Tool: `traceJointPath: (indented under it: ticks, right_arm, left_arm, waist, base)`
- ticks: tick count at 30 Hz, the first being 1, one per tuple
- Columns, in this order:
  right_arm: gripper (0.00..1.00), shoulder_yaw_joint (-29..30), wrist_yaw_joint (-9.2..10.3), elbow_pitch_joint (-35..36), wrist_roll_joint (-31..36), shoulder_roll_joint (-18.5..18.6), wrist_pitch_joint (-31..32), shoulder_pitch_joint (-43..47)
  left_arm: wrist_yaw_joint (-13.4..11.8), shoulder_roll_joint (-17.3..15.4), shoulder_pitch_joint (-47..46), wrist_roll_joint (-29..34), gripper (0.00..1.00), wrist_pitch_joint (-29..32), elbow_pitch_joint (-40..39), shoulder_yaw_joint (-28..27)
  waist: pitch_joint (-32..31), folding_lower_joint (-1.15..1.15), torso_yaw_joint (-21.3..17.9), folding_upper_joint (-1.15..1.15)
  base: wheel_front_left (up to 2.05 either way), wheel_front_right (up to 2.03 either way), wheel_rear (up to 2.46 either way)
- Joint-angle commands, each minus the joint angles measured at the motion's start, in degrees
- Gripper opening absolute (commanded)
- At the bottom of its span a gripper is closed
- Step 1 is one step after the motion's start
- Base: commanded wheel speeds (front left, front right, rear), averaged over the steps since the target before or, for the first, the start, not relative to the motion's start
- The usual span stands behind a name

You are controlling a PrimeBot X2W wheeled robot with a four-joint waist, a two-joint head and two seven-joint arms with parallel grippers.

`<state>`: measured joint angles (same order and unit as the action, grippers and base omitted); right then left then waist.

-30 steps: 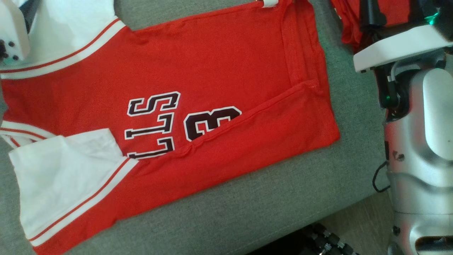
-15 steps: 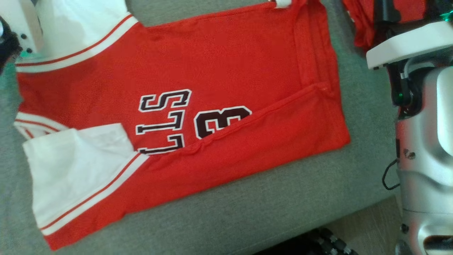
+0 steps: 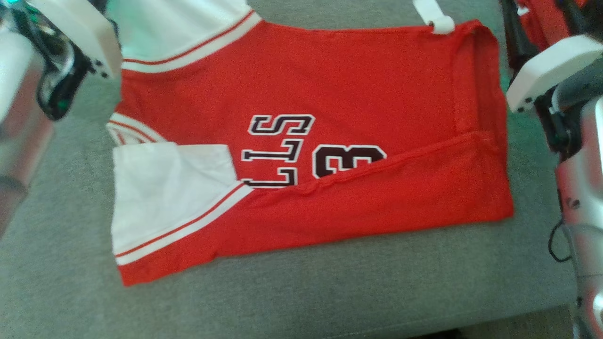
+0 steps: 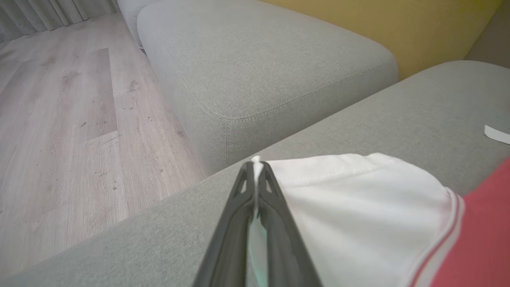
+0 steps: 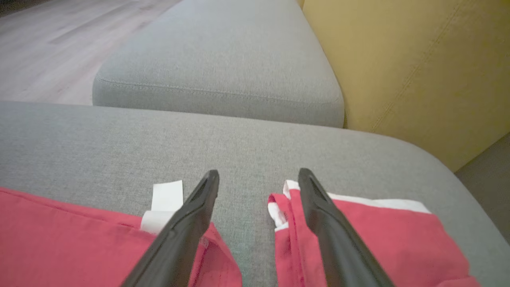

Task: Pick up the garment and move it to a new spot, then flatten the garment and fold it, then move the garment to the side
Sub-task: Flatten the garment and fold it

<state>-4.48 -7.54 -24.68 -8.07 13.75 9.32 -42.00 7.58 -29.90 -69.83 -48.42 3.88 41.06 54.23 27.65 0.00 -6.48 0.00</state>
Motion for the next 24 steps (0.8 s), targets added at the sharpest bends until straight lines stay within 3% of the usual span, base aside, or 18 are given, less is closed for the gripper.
traceJointPath:
  ticks: [1,9,15,21,22,23,24]
  right_arm:
    - [1.00,-1.2,0.05,0.7,-0.8,0.8,0.6,-1.4]
    - [1.00,-7.4,0.05,-7.6,-8.5,3.9,4.5,-2.8]
    - [1.00,-11.5,0.05,-13.4,-9.5,5.9,6.8,-4.5]
    - [1.00,-16.2,0.05,-18.5,-12.6,7.0,13.5,-6.3]
    - [0.33,-17.1,0.05,-18.6,-13.5,7.0,14.4,-6.5]
    - [0.00,-18.0,0.05,-18.3,-14.4,7.1,14.9,-6.7]
    - [0.00,-18.4,0.05,-17.9,-15.2,7.3,14.9,-7.0]
  left_arm:
    - [-0.3,-2.1,-1.2,0.6,0.00,-0.8,-1.6,-1.5]
    - [-1.2,-1.6,2.2,1.3,0.00,-1.0,-7.1,0.6]
    - [-1.6,-1.5,3.1,1.2,0.00,0.0,-10.0,1.4]
    - [-2.4,-1.9,3.5,1.3,0.00,0.4,-10.0,1.8]
    - [-2.5,-2.0,3.7,1.2,0.00,0.4,-9.8,1.7]
    - [-2.7,-2.0,3.7,1.1,0.00,0.2,-9.5,1.6]
    - [-2.8,-2.1,3.7,1.0,0.00,0.1,-9.2,1.5]
  waist:
    - [-1.2,0.00,1.9,0.00]
    - [-2.1,0.00,5.3,0.00]
    - [-2.0,0.00,6.5,0.00]
    - [-2.4,0.00,6.3,0.00]
    - [-2.6,0.00,6.2,0.00]
    - [-2.7,0.00,6.1,0.00]
    - [-2.8,0.00,5.9,0.00]
  base:
    - [0.00,0.00,0.00]
    - [0.00,0.00,0.00]
    - [0.00,0.00,0.00]
    - [0.00,0.00,0.00]
    - [0.00,0.00,0.00]
    - [0.00,0.00,0.00]
    - [0.00,0.00,0.00]
